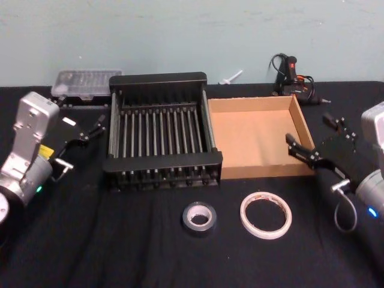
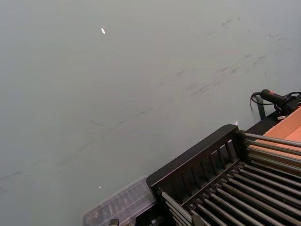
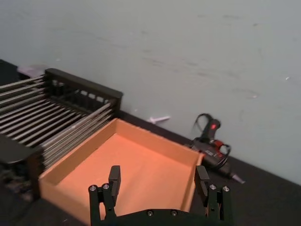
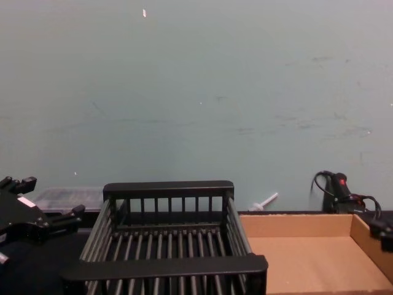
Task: Pick up the white tape and place it into the black box , Pick up the silver tape and place it into the brown box.
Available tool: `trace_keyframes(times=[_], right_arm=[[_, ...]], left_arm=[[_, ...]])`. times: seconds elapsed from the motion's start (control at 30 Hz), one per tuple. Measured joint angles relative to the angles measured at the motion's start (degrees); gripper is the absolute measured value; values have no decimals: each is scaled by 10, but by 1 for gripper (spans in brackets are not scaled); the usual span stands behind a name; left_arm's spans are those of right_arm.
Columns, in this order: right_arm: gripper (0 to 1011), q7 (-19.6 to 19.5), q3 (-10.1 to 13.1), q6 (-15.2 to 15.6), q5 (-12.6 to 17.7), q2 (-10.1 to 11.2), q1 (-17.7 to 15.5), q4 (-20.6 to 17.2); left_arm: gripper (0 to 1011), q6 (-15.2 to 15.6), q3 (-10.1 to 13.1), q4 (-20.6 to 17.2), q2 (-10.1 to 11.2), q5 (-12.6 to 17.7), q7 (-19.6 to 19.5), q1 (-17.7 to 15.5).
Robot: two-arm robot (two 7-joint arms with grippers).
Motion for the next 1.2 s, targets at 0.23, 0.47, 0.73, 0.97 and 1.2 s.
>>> trace_keyframes(times=[0.23, 0.47, 0.73, 0.97, 1.2], right_arm=[[1000, 10, 9, 40, 16, 4, -41, -45], [1000, 15, 16, 86, 25, 6, -71, -74], [1000, 21, 22, 135, 29, 5, -91, -88], [1000, 32, 25, 187, 31, 6, -99, -97], [1000, 41, 25, 213, 28, 0, -99, -96]], left_arm=[[1001, 0, 0, 0, 0, 0, 0, 0], [1001, 0, 0, 0, 0, 0, 0, 0], [1001, 0, 0, 0, 0, 0, 0, 0], [1001, 0, 0, 0, 0, 0, 0, 0], [1001, 0, 0, 0, 0, 0, 0, 0]])
